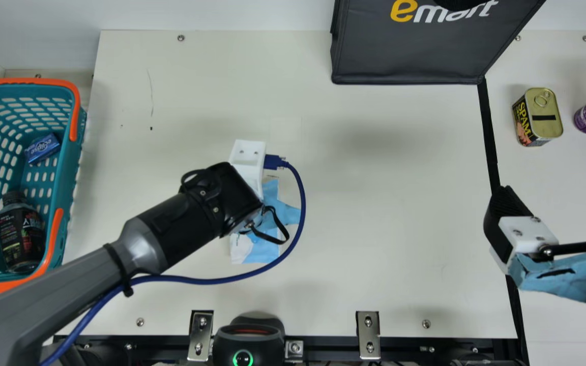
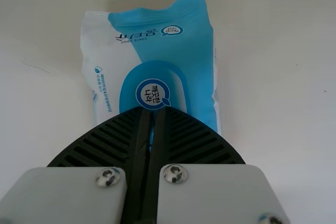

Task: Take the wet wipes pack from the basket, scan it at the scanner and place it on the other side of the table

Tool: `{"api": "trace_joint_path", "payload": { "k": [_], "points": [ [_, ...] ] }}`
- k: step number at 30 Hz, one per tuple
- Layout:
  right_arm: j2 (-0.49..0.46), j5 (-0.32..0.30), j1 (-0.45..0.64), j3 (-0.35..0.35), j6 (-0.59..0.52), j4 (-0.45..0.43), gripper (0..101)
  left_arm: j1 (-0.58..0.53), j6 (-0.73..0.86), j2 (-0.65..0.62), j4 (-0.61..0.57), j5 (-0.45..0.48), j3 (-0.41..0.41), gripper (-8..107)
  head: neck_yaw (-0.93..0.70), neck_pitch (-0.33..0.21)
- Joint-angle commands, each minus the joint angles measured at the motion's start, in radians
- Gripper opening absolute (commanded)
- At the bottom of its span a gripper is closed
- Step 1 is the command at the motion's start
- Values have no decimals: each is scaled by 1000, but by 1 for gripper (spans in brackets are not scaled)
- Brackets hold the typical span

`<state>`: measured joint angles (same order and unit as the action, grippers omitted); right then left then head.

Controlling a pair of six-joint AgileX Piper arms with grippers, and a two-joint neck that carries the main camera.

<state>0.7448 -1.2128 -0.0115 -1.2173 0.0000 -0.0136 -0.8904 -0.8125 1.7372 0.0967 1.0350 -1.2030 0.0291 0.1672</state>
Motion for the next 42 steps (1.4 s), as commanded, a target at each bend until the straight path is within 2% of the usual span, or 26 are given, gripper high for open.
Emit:
{"api": "trace_joint_path", "payload": {
  "k": [1, 9, 16, 29, 42],
  "points": [
    [0, 0, 0, 0, 0, 0, 95, -2, -2, 7, 4, -7, 9, -8, -2, -29],
    [0, 0, 0, 0, 0, 0, 95, -9, -17, 9, 17, -20, 23, -8, -2, -29],
    [0, 0, 0, 0, 0, 0, 95, -24, -44, -43, 42, 15, -2, -8, -2, -29],
    [0, 0, 0, 0, 0, 0, 95, -39, -93, -95, 47, 76, -40, 35, -2, -29],
    [0, 0, 0, 0, 0, 0, 95, -38, -110, -91, 32, 88, -49, 79, -2, -29]
  ]
}}
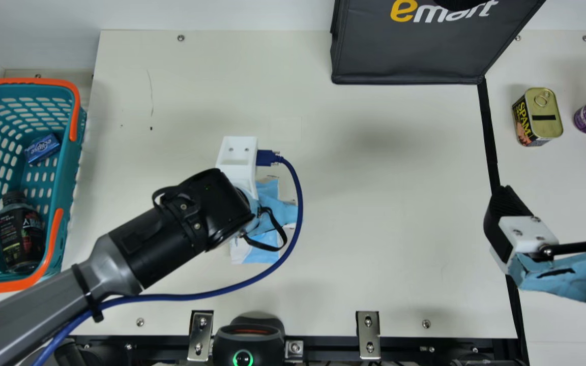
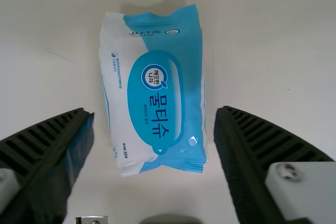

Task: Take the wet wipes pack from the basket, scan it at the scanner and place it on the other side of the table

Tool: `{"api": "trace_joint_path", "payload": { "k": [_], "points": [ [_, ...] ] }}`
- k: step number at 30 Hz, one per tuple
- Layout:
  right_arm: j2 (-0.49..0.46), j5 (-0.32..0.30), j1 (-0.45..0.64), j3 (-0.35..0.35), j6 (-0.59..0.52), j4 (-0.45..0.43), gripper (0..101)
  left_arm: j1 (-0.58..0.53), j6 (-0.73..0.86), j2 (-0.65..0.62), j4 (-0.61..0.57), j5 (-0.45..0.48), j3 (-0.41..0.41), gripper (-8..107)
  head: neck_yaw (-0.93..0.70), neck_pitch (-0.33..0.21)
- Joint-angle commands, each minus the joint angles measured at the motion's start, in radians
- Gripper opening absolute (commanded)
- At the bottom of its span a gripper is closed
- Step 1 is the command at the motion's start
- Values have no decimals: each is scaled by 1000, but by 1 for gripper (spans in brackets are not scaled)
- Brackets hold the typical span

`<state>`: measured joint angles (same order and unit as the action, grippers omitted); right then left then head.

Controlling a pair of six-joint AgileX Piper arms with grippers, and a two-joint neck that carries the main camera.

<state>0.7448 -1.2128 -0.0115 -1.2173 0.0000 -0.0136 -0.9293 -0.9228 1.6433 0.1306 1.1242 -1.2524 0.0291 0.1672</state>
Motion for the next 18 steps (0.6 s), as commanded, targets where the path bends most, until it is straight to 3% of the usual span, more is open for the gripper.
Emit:
{"api": "trace_joint_path", "payload": {
  "k": [1, 4, 18],
  "points": [
    [0, 0, 0, 0, 0, 0, 95, 2, 1, 4, -3, -3, 1, 82, -2, -29],
    [0, 0, 0, 0, 0, 0, 95, 4, 3, 9, -8, -16, 6, 90, -2, -29],
    [0, 0, 0, 0, 0, 0, 95, 17, 5, 53, -6, -124, 83, 90, -2, -29]
  ]
}}
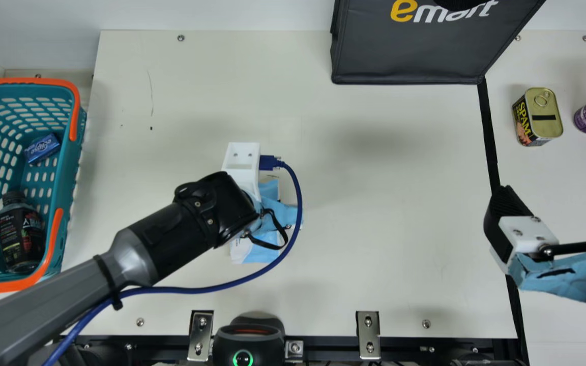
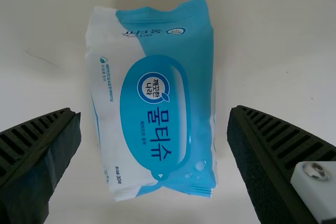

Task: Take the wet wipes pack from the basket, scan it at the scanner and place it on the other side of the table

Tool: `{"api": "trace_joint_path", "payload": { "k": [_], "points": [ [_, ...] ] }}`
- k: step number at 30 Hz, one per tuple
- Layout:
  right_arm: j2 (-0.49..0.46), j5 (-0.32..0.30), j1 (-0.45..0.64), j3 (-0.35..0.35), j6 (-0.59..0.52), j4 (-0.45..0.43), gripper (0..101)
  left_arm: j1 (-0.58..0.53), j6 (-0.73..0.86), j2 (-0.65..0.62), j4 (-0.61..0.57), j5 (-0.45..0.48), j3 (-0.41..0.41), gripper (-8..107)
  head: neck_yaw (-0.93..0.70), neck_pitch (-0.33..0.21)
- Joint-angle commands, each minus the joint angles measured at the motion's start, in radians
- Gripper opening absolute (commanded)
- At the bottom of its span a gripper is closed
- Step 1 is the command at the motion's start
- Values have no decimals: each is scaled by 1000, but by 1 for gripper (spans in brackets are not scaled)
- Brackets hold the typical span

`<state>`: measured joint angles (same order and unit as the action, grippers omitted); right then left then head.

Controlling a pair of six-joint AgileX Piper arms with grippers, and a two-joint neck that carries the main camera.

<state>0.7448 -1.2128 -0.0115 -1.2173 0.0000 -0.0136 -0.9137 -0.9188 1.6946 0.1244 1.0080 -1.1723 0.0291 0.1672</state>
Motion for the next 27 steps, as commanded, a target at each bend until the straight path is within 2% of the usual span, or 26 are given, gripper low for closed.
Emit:
{"api": "trace_joint_path", "payload": {
  "k": [1, 22, 27],
  "points": [
    [0, 0, 0, 0, 0, 0, 95, 3, 2, 5, 0, -16, 9, 90, -2, -29],
    [0, 0, 0, 0, 0, 0, 95, 37, 46, 50, -46, -174, 103, 90, -2, -29],
    [0, 0, 0, 0, 0, 0, 95, 39, 57, 56, -55, -189, 109, 57, -2, -29]
  ]
}}
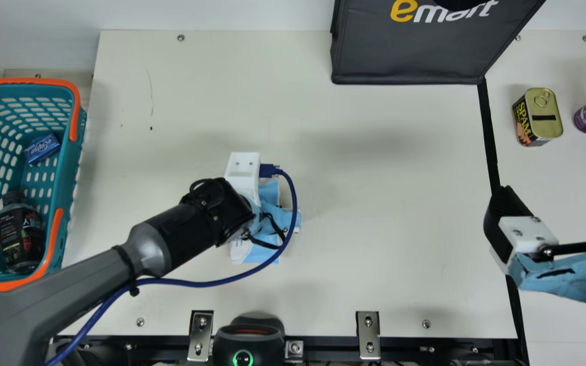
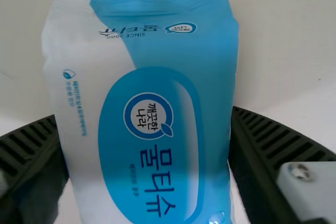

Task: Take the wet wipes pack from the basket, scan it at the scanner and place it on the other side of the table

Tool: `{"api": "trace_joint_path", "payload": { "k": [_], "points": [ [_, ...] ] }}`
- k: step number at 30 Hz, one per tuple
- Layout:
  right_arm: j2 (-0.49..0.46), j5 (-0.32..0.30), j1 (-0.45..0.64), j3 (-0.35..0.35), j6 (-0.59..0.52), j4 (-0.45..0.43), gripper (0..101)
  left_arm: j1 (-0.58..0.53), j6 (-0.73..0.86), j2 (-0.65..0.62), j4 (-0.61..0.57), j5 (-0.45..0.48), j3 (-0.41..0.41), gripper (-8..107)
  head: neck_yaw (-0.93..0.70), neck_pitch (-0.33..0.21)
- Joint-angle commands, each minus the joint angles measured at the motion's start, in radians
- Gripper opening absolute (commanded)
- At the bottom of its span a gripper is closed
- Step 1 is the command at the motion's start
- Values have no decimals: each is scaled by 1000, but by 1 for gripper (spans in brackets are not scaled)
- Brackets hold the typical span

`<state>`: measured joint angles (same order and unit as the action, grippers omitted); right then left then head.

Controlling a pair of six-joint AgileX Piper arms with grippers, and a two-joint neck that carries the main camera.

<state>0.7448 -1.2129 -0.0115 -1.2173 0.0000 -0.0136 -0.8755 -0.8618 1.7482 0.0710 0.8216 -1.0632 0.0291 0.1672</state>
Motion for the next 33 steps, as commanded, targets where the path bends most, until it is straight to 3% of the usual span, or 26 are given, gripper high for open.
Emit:
{"api": "trace_joint_path", "payload": {
  "k": [1, 10, 33],
  "points": [
    [0, 0, 0, 0, 0, 0, 95, 1, 1, 2, -1, -4, 1, 50, -2, -29],
    [0, 0, 0, 0, 0, 0, 95, -6, -24, -11, 43, -7, -3, -8, -2, -29],
    [0, 0, 0, 0, 0, 0, 95, -57, -254, -31, 347, -78, 40, -8, -2, -29]
  ]
}}
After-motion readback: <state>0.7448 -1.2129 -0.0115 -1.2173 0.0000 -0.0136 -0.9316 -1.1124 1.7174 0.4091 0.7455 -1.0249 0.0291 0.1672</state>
